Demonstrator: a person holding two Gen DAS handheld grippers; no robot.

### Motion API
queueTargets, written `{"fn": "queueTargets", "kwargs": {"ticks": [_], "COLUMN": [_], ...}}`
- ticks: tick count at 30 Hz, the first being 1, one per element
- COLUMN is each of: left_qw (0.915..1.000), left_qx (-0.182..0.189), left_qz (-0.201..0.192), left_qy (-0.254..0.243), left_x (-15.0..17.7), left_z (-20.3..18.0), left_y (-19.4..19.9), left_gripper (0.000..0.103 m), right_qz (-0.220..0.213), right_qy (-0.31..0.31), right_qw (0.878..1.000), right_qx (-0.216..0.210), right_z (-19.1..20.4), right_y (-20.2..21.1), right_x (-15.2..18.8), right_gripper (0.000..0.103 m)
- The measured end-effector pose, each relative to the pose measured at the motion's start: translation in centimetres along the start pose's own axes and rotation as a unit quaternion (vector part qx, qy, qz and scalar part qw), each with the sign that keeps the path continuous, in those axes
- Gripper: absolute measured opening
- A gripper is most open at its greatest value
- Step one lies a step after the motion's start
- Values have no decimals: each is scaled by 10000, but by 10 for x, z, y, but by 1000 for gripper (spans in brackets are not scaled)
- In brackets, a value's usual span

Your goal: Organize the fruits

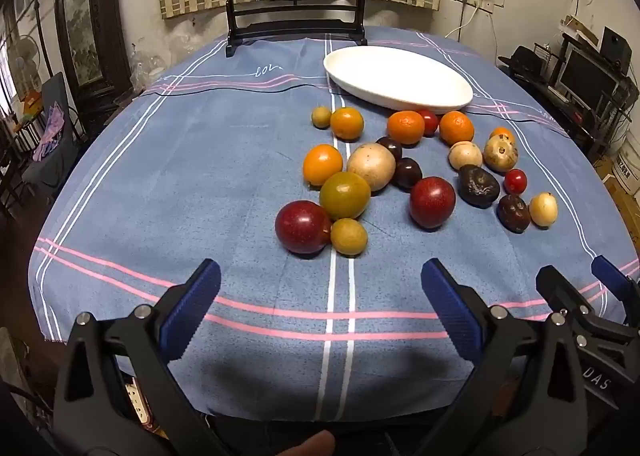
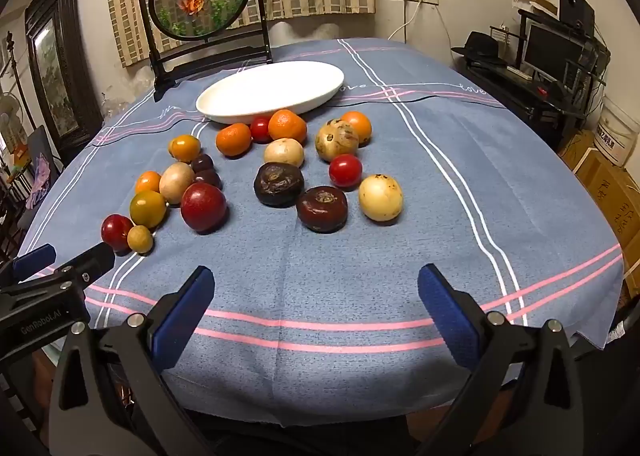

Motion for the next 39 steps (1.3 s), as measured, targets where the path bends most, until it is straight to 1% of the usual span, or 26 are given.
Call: {"fn": "queueTargets", "kwargs": {"ticks": [7,12,14,21,39], "left_qw": [9999,9999,9998,9997,9998], "left_qx": [-2,-35,22,45,41], "left_qz": [119,117,206,220,207], "left_qy": [-30,-84,58,73,55], "left_x": [8,17,1,2,3], "left_z": [0,-9,0,1,-1], "left_y": [-2,4,-8,-9,-9], "left_gripper": [101,101,101,101,101], "right_qz": [-6,18,25,39,79], "right_qy": [20,27,25,34,30], "right_qw": [10000,10000,10000,10000,10000], "right_qx": [11,17,17,16,-16], "right_z": [0,-3,-3,2,0], "right_y": [0,4,2,-2,-2], "right_x": [0,-3,-2,0,-1], "right_gripper": [102,102,102,102,102]}}
Point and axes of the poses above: each gripper's, at about its wrist camera, not at the fingertips, and y roughly against the way its jaws point, z to its left, x to its underside, the point moved 1 cm from there along -y, roughly the way its jaws point, and after that the axes turned 14 degrees about x, right-handed, at the moved point
